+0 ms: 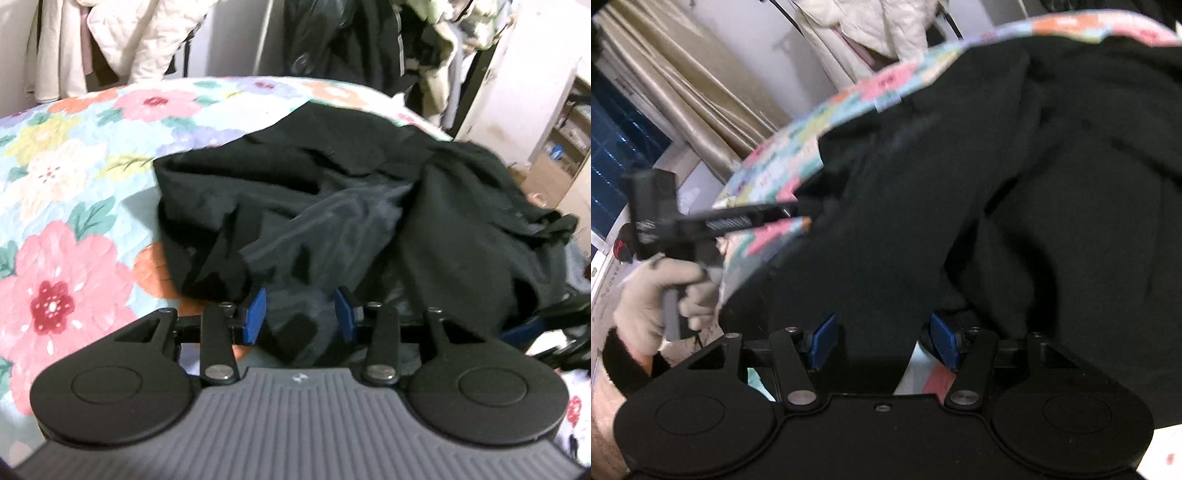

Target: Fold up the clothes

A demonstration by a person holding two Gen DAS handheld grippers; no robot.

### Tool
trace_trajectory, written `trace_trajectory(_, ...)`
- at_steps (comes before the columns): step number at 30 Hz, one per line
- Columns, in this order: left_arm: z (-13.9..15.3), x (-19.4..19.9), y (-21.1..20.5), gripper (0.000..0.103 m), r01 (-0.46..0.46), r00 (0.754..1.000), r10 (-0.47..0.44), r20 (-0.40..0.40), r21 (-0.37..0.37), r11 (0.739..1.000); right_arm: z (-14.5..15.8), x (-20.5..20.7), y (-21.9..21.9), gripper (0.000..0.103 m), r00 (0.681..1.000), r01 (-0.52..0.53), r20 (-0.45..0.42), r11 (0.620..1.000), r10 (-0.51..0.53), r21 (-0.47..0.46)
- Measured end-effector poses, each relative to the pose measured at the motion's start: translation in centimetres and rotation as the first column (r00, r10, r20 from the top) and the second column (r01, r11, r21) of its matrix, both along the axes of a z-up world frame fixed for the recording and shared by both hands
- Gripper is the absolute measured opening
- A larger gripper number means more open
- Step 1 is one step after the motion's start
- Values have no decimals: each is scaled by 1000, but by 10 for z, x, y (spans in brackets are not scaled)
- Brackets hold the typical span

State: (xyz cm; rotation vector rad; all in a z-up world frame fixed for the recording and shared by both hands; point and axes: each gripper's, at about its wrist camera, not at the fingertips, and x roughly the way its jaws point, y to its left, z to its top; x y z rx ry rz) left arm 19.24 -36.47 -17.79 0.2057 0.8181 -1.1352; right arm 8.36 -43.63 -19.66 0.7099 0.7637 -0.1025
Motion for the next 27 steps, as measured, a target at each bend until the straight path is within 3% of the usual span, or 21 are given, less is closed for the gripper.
trace_trajectory(2,3,-1,0,40,5,1000,-5,-9,-32,999,-7,9,5,57,1000,-23,11,1000,23,0)
trace_trajectory(4,4,4,5,40,-26,1000,25,-15,-49,998,-7,21,12,21,997,-78,17,997,78,-20)
trace_trajectory(5,4,7,7,40,-44,999,43,-19,-58,997,-4,27,16,14,993,-114,14,993,114,-38)
trace_trajectory(8,4,27,23,40,-131,991,127,-52,-88,987,17,39,13,11,985,-169,43,985,169,-23)
trace_trajectory(12,-1,59,50,40,-203,972,178,-156,-166,965,52,41,-10,11,976,-196,107,977,188,78)
trace_trajectory(15,-6,75,62,40,-271,945,221,-243,-197,942,68,42,-16,10,983,-177,49,984,175,37)
trace_trajectory(19,-7,73,54,40,-268,938,204,-280,-212,940,63,55,-14,10,978,-200,89,972,190,120)
trace_trajectory(24,-1,66,51,40,-204,953,115,-280,-313,927,59,86,-50,10,982,-96,183,944,38,316)
trace_trajectory(27,4,66,57,40,-190,953,72,-295,-395,899,69,110,-89,10,972,-1,219,927,-87,374)
